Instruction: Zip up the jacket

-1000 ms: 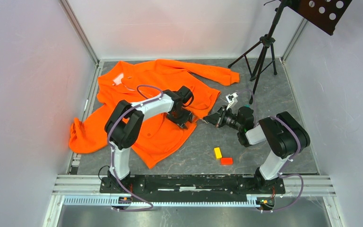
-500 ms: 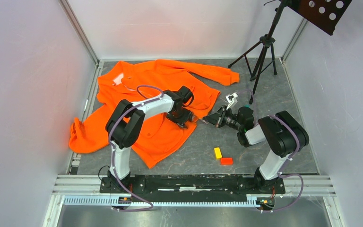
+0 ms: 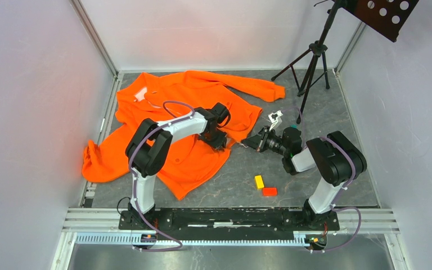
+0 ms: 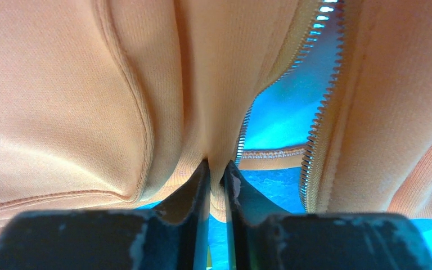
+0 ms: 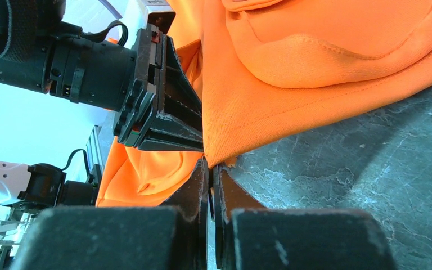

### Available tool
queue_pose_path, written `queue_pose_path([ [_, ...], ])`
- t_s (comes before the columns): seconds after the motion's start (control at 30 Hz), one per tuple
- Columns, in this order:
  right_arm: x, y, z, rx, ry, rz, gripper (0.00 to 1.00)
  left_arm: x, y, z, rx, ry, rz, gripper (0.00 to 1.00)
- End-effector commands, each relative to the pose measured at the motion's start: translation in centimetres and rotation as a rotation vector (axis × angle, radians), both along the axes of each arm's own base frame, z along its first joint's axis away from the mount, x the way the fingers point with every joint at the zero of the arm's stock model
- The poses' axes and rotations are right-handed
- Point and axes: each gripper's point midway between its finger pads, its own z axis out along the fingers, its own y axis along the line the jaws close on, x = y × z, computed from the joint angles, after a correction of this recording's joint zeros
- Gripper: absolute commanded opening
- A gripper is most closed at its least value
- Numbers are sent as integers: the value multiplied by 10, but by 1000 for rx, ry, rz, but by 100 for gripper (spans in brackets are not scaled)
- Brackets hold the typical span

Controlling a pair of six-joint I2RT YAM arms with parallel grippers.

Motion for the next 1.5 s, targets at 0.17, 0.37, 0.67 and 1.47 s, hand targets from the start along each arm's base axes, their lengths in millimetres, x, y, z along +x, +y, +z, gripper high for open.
queue_pose_path([
  [0.17, -4, 7, 28, 128, -35, 32, 0, 25, -1, 32, -83, -331, -278, 2],
  [0.37, -13, 16, 43, 249, 17, 60, 0, 31, -21, 79, -273, -747, -467, 2],
  [0.67, -25, 28, 50, 404, 194, 24, 0, 18, -16, 109, -380, -1205, -562, 2],
  [1.47, -7, 18, 110, 736, 220, -39, 0, -2, 2, 145, -182, -1664, -589, 2],
])
